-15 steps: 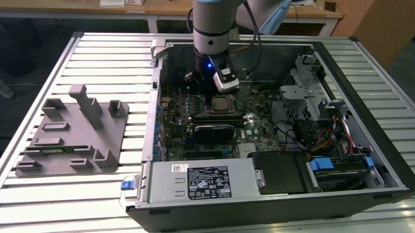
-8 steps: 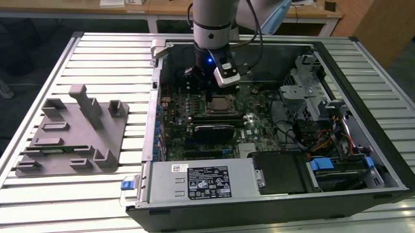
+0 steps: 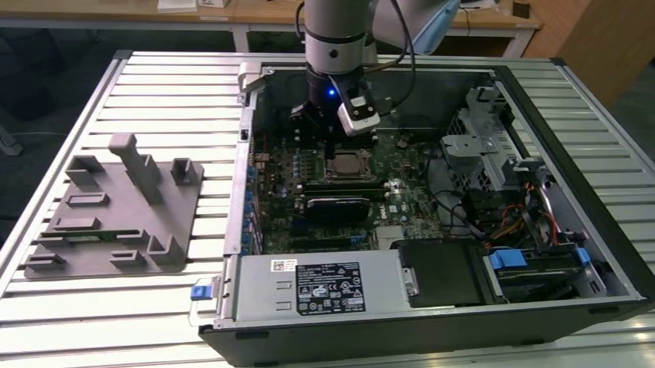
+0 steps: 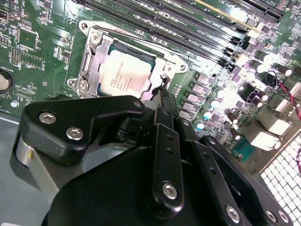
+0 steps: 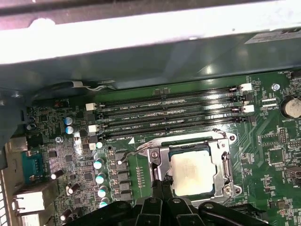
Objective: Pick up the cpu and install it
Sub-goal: 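Close the cpu cover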
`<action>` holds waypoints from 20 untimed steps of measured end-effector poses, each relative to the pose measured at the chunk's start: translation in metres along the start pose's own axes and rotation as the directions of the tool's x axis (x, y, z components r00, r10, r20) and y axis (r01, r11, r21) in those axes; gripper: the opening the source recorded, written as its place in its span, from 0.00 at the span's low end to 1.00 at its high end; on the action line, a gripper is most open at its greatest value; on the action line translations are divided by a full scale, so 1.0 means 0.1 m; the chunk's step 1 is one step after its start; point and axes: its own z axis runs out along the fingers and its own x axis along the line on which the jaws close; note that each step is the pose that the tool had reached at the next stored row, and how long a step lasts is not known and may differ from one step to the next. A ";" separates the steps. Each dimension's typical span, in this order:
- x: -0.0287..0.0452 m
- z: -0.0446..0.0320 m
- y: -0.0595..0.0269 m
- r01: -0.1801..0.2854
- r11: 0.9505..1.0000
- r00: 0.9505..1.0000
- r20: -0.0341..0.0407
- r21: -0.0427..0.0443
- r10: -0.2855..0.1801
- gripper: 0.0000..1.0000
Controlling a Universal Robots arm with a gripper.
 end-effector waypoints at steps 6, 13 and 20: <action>-0.054 0.001 0.008 0.000 1.000 1.000 0.000 0.000 0.000 0.11; -0.198 0.004 0.028 0.000 1.000 1.000 0.000 0.000 0.000 0.11; -0.231 -0.019 0.033 0.000 1.000 1.000 0.000 0.000 0.000 0.11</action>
